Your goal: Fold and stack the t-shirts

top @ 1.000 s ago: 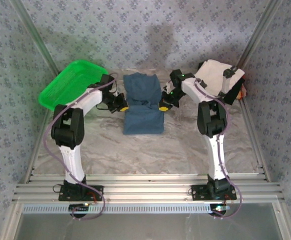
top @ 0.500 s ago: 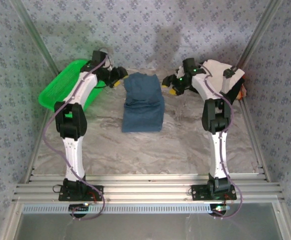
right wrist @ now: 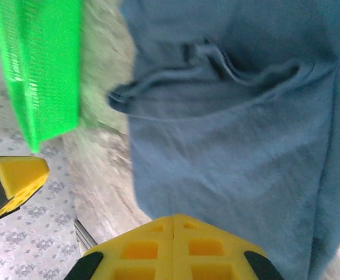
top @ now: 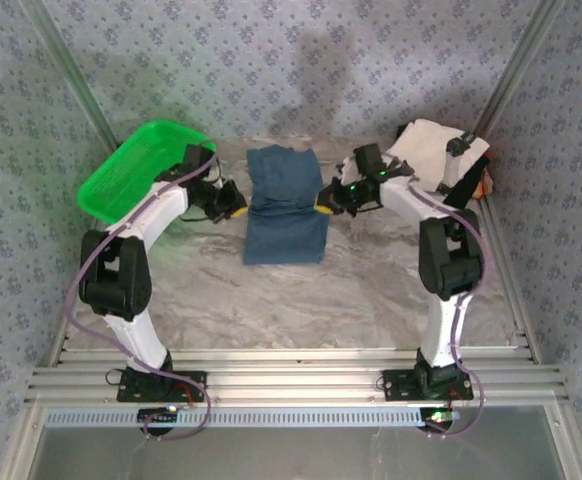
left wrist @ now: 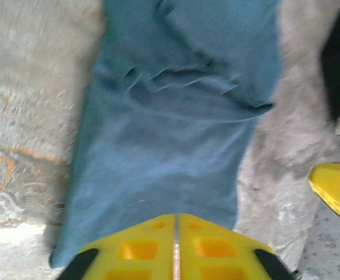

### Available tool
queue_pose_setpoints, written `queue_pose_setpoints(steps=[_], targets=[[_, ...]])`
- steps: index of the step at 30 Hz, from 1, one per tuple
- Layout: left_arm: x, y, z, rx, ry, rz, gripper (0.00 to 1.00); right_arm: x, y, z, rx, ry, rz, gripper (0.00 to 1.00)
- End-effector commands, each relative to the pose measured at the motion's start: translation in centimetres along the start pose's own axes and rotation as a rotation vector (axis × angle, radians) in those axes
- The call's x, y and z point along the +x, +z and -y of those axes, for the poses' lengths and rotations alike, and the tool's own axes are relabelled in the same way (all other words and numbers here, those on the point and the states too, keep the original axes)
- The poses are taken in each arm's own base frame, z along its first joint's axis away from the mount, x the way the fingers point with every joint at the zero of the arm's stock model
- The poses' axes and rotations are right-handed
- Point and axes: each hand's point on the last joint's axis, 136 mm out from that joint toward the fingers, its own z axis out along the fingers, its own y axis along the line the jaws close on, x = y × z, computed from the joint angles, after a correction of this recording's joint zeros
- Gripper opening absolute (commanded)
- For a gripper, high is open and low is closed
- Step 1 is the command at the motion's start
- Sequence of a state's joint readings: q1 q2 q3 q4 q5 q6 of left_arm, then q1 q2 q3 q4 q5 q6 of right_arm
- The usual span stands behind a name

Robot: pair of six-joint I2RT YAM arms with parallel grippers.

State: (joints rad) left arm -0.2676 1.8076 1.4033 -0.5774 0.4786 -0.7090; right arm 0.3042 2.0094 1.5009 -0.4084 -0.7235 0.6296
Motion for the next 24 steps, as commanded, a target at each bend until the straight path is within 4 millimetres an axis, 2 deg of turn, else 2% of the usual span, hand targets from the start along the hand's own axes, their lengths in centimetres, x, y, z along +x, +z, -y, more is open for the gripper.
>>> queue_pose_setpoints(steps=[1, 3, 8, 11, 14, 20, 22, 24], targets=[[0.3, 2.3, -0.3, 0.0, 0.014, -0.022, 0.02, -0.1, 2.6, -0.7, -0.047, 0.004, -0.013, 0.02], [0.2, 3.9, -1.3, -0.025, 0.004, -0.045, 0.0, -0.4, 4.3, 0.2, -0.032, 0.034, -0.023, 0.01], [-0.9, 7.0, -1.7, -0.047, 0.009, -0.092, 0.01, -1.9, 6.7, 2.3, 0.002, 0.088, -0.015, 0.0], [-2.3, 8.7, -1.7, -0.06, 0.009, -0.093, 0.01, -3.4, 7.3, 3.6, 0.02, 0.125, 0.012, 0.0], [-4.4, 9.8, -1.3, -0.077, 0.018, -0.07, 0.07, -5.6, 7.3, 4.2, 0.012, 0.151, 0.063, 0.01], [-9.4, 10.2, 0.8, -0.104, 0.049, 0.019, 0.25, -10.6, 6.3, 2.6, -0.053, 0.149, 0.164, 0.14], [-10.7, 9.5, 1.7, -0.089, 0.052, 0.05, 0.32, -11.6, 5.5, 1.7, -0.082, 0.141, 0.191, 0.17], [-11.5, 7.8, 3.8, -0.042, 0.072, 0.09, 0.41, -11.7, 4.5, 0.9, -0.083, 0.127, 0.196, 0.19]])
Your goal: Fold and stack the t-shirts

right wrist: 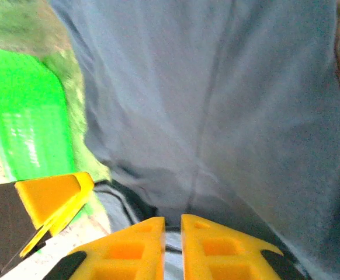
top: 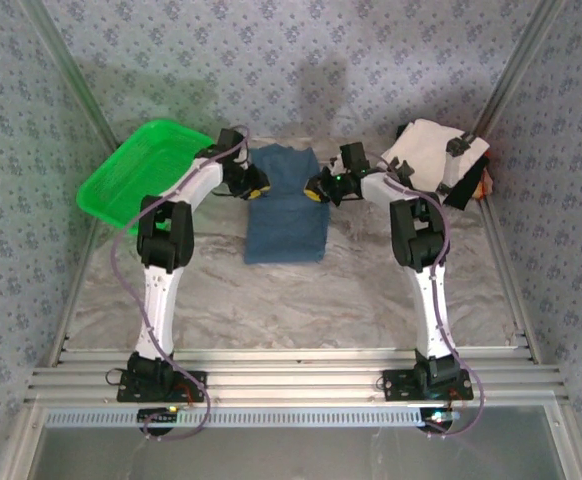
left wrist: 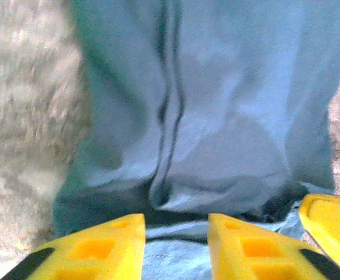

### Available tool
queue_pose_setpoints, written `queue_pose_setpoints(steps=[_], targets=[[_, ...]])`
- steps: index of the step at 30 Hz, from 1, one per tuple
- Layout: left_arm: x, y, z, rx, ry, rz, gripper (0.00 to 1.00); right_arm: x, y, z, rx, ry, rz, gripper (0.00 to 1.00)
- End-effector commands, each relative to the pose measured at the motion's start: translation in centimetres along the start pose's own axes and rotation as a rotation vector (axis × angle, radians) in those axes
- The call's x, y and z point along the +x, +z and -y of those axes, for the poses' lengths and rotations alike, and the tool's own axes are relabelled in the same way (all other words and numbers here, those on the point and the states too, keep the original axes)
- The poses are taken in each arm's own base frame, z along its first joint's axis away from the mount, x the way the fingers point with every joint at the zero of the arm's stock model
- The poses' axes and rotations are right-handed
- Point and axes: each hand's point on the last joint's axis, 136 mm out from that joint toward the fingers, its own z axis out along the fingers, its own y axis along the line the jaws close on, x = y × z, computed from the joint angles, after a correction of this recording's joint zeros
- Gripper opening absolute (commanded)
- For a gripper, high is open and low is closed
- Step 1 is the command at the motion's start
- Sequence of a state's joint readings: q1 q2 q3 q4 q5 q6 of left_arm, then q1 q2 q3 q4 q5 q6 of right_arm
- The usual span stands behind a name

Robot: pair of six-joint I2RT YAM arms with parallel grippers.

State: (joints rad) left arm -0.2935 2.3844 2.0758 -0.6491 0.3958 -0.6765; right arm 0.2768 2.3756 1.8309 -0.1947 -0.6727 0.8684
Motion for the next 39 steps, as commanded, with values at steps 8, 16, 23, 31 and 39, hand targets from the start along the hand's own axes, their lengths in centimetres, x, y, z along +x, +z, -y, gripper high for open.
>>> queue_pose_setpoints(steps=[8, 16, 23, 31, 39], targets=[[5.2, -9.9, 3.7, 0.142, 0.029, 0.002, 0.67, 6.4, -7.8, -0.5, 0.114, -0.063, -0.085, 0.49], [16.1, -10.4, -2.9, 0.11, -0.1, -0.14, 0.74, 17.2, -9.1, 3.5, 0.113, -0.002, -0.267, 0.66], [18.5, -7.4, -5.0, 0.11, -0.174, -0.174, 0.74, 19.0, -7.5, 5.4, 0.134, 0.021, -0.295, 0.67], [19.4, -4.9, -6.6, 0.069, -0.219, -0.192, 0.73, 18.4, -6.3, 6.9, 0.161, 0.042, -0.288, 0.65], [20.5, -4.1, -8.9, -0.023, -0.234, -0.192, 0.71, 17.9, -5.3, 7.0, 0.162, 0.053, -0.291, 0.58]])
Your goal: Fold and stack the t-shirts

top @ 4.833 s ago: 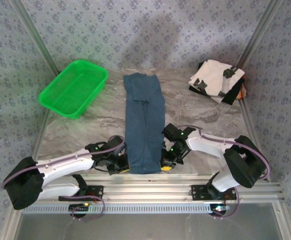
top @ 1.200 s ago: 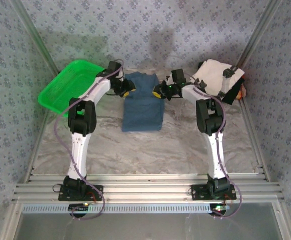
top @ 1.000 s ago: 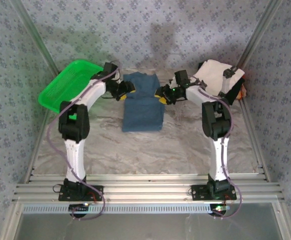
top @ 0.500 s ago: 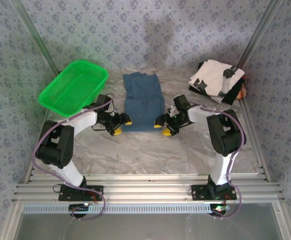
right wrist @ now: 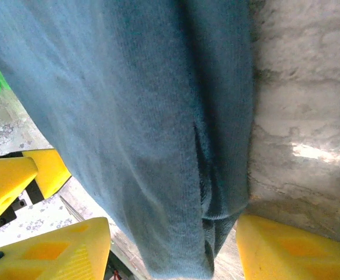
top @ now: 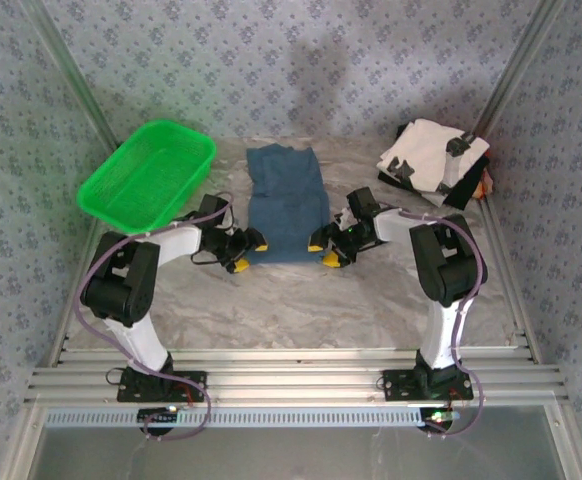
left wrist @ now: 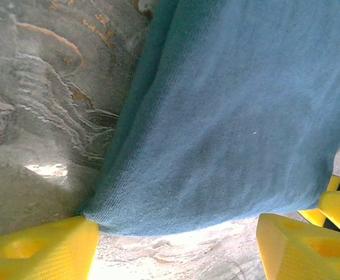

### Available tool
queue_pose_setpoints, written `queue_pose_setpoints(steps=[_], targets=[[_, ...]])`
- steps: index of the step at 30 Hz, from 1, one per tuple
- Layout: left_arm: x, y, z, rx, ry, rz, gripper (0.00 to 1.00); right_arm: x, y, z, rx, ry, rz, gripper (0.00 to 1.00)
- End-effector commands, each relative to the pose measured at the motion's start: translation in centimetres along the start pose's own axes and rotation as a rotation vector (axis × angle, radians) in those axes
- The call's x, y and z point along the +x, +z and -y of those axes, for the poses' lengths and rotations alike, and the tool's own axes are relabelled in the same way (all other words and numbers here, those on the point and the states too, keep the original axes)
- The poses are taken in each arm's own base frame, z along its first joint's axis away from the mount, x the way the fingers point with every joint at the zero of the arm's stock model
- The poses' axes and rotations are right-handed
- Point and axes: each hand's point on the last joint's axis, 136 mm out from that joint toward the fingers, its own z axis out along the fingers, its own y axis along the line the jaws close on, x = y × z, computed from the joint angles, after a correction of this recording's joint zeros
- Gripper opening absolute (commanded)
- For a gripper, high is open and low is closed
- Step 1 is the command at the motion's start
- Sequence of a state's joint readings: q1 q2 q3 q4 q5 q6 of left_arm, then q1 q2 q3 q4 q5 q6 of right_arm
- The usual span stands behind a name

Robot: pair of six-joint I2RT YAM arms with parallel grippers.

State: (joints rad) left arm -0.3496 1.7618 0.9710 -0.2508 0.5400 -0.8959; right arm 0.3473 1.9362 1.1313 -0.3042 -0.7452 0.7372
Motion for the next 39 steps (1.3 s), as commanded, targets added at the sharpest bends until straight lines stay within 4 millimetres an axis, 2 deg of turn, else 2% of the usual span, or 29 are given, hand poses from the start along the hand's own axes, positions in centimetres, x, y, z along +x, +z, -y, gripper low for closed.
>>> queue_pose_setpoints(steps=[1, 2, 4, 6, 8, 12, 16, 21, 26, 29, 32, 34, 39], targets=[[0.2, 1.2, -2.3, -0.078, -0.033, 0.01, 0.7, -1.0, 1.3, 0.6, 0.011, -0.004, 0.008, 0.56], [0.0, 1.4, -2.4, -0.082, -0.034, 0.013, 0.66, -1.1, 1.4, 0.6, 0.007, -0.001, 0.007, 0.53], [-0.4, 1.6, -2.4, -0.099, -0.024, 0.031, 0.54, -1.2, 1.5, 0.2, -0.004, -0.005, 0.007, 0.41], [-0.7, 1.5, -2.2, -0.119, -0.001, 0.044, 0.32, -1.1, 1.5, 0.0, -0.004, -0.005, -0.002, 0.15], [-0.3, 1.0, -2.2, -0.154, 0.029, 0.043, 0.17, -0.7, 1.1, -0.3, 0.0, -0.007, -0.012, 0.0], [2.6, -0.4, -3.4, -0.202, 0.049, 0.034, 0.03, 1.6, -0.4, -0.1, 0.019, -0.002, -0.038, 0.0], [6.0, -2.1, -5.1, -0.24, 0.032, 0.034, 0.0, 5.0, -1.7, 0.4, 0.027, 0.035, -0.059, 0.0], [9.7, -4.2, -6.6, -0.246, -0.018, 0.055, 0.0, 10.8, -1.9, 1.1, 0.053, 0.107, -0.09, 0.0], [12.9, -5.0, -9.1, -0.257, -0.063, 0.04, 0.0, 15.6, -1.8, 2.4, 0.109, 0.161, -0.099, 0.0], [14.7, -5.6, -9.8, -0.245, -0.079, 0.037, 0.0, 17.8, -2.4, 3.2, 0.133, 0.183, -0.093, 0.0], [15.8, -6.7, -9.5, -0.214, -0.086, 0.059, 0.0, 19.4, -3.2, 3.6, 0.13, 0.197, -0.09, 0.0], [15.8, -7.9, -8.4, -0.191, -0.069, 0.079, 0.0, 19.8, -3.9, 3.2, 0.11, 0.193, -0.089, 0.0], [15.6, -9.8, -4.9, -0.149, -0.019, 0.081, 0.0, 19.5, -5.2, 0.9, 0.066, 0.154, -0.085, 0.0]])
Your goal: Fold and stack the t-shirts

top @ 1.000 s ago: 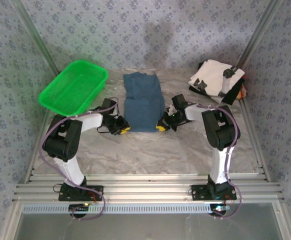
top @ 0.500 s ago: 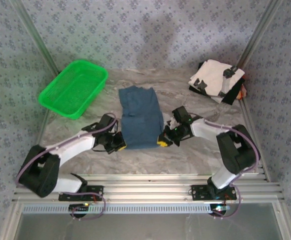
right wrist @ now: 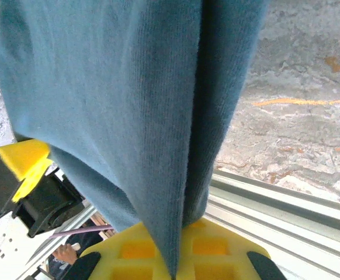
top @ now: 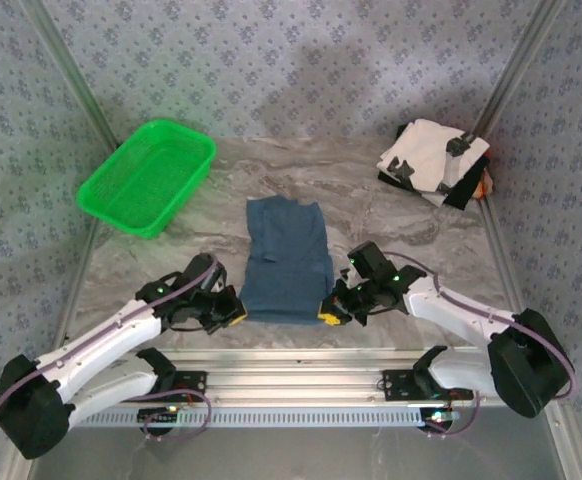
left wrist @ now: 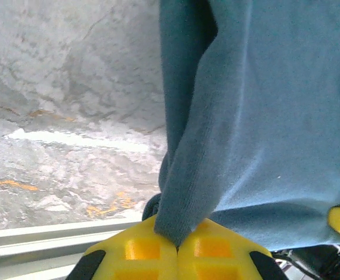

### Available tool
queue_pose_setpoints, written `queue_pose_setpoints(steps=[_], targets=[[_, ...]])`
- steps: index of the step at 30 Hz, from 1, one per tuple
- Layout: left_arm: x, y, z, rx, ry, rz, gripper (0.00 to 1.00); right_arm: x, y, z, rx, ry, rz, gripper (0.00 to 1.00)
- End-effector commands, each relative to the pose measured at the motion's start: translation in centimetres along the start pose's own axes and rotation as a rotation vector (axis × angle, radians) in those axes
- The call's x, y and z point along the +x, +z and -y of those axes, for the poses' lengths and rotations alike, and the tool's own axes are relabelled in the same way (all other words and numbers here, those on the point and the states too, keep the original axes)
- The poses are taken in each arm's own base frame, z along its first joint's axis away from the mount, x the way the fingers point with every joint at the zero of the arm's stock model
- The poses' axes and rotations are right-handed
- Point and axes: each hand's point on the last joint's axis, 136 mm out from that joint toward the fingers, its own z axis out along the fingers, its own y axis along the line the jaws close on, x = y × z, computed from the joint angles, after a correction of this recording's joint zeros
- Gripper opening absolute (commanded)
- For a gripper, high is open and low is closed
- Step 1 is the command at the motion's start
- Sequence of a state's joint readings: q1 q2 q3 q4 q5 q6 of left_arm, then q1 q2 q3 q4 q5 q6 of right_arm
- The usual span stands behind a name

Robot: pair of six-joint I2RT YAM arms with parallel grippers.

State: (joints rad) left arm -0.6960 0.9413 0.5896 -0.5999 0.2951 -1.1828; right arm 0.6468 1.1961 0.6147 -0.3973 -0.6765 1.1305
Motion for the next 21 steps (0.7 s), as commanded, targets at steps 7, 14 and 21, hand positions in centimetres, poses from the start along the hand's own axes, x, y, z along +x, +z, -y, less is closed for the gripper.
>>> queue_pose_setpoints(steps=[7, 14, 21], targets=[[-3.5, -4.9, 3.9, 0.007, -0.017, 0.079, 0.0, -2.8, -4.1, -4.4, -0.025, -0.022, 0.062, 0.0], [-7.1, -5.4, 6.8, 0.06, 0.012, 0.076, 0.0, -6.8, -6.2, -8.7, -0.047, -0.095, 0.093, 0.0], [-12.3, -5.4, 9.6, 0.12, 0.029, 0.074, 0.0, -12.3, -7.3, -11.6, -0.064, -0.119, 0.12, 0.0]])
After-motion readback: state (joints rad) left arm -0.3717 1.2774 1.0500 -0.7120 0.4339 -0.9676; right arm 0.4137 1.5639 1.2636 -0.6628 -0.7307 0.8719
